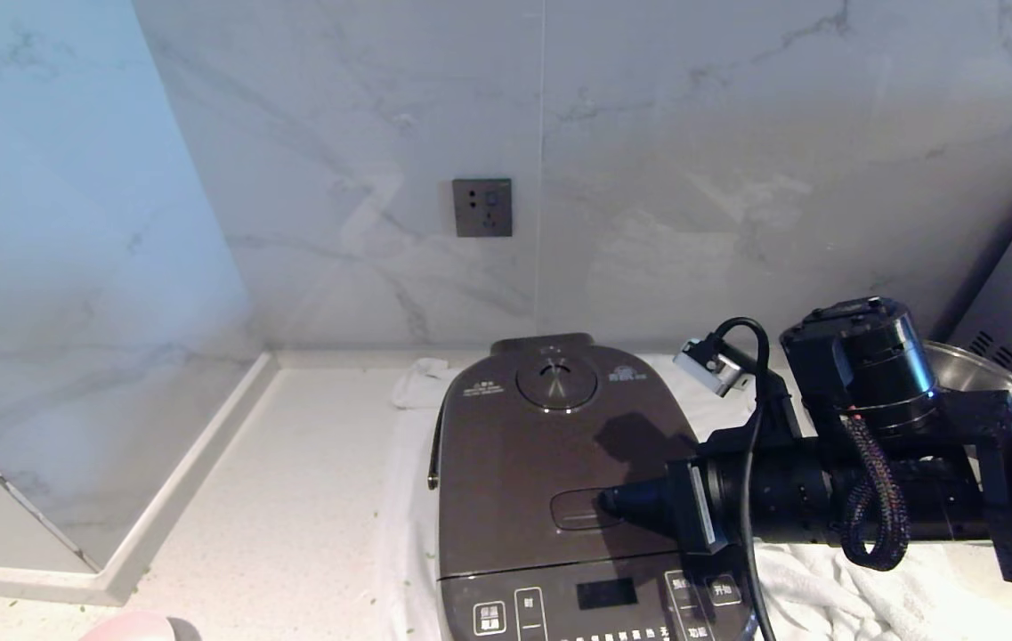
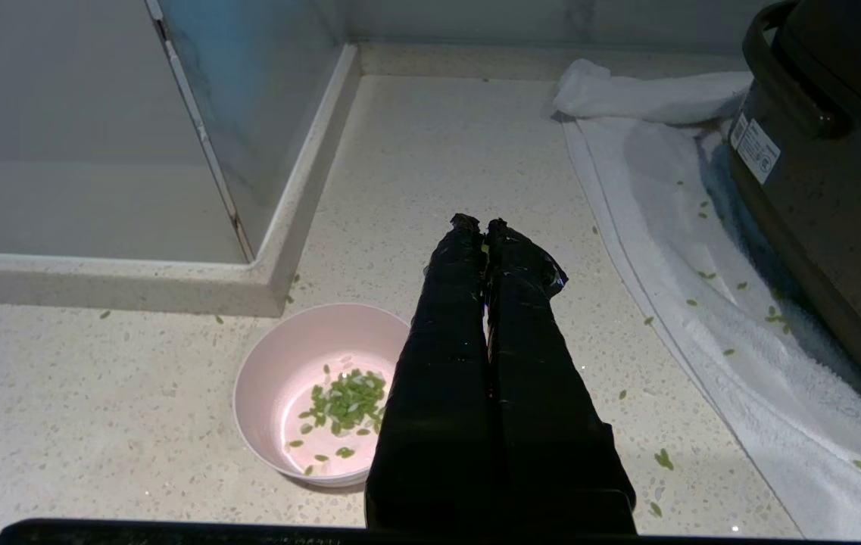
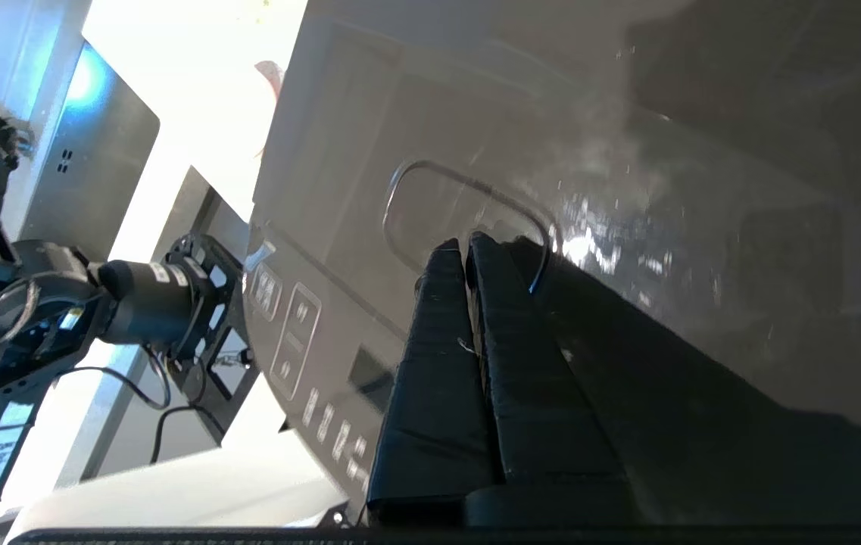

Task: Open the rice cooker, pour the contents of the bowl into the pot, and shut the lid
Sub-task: Open the rice cooker

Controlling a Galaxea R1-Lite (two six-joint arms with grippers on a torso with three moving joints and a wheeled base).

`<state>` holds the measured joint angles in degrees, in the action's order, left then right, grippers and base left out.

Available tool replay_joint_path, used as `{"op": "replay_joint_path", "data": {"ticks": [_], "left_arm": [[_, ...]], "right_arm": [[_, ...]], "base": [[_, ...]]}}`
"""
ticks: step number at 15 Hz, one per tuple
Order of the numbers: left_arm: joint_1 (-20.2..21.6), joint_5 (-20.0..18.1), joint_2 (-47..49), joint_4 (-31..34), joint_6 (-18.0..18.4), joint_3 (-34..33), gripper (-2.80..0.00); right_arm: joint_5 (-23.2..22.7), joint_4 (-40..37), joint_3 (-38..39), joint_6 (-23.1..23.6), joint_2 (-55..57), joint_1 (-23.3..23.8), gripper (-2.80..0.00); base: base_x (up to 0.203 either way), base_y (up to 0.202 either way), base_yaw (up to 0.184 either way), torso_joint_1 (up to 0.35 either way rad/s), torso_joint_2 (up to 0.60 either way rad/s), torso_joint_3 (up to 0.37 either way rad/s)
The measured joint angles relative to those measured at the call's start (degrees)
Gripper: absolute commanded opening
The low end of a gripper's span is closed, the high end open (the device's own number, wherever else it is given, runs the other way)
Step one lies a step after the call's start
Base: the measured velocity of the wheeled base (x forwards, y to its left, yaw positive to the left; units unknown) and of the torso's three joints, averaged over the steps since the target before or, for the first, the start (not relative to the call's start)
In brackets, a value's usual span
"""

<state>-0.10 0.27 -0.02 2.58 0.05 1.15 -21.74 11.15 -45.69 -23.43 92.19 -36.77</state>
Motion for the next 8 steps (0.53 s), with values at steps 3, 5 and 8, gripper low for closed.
{"op": "replay_joint_path", "data": {"ticks": [3, 5, 8], "left_arm": [[0.0, 0.0, 0.0, 0.0, 0.0, 0.0, -2.80], [0.0, 0.0, 0.0, 0.0, 0.0, 0.0, -2.80], [0.0, 0.0, 0.0, 0.0, 0.0, 0.0, -2.80]], "right_arm": [[0.0, 0.1, -0.1, 0.0, 1.2, -0.4, -2.80], [-0.1, 0.2, 0.1, 0.0, 1.4, -0.4, -2.80], [-0.1, 0.3, 0.8, 0.0, 1.5, -0.5, -2.80]], "base": [[0.000, 0.000, 0.000, 0.000, 0.00, 0.000], [0.000, 0.000, 0.000, 0.000, 0.00, 0.000], [0.000, 0.000, 0.000, 0.000, 0.00, 0.000]]}}
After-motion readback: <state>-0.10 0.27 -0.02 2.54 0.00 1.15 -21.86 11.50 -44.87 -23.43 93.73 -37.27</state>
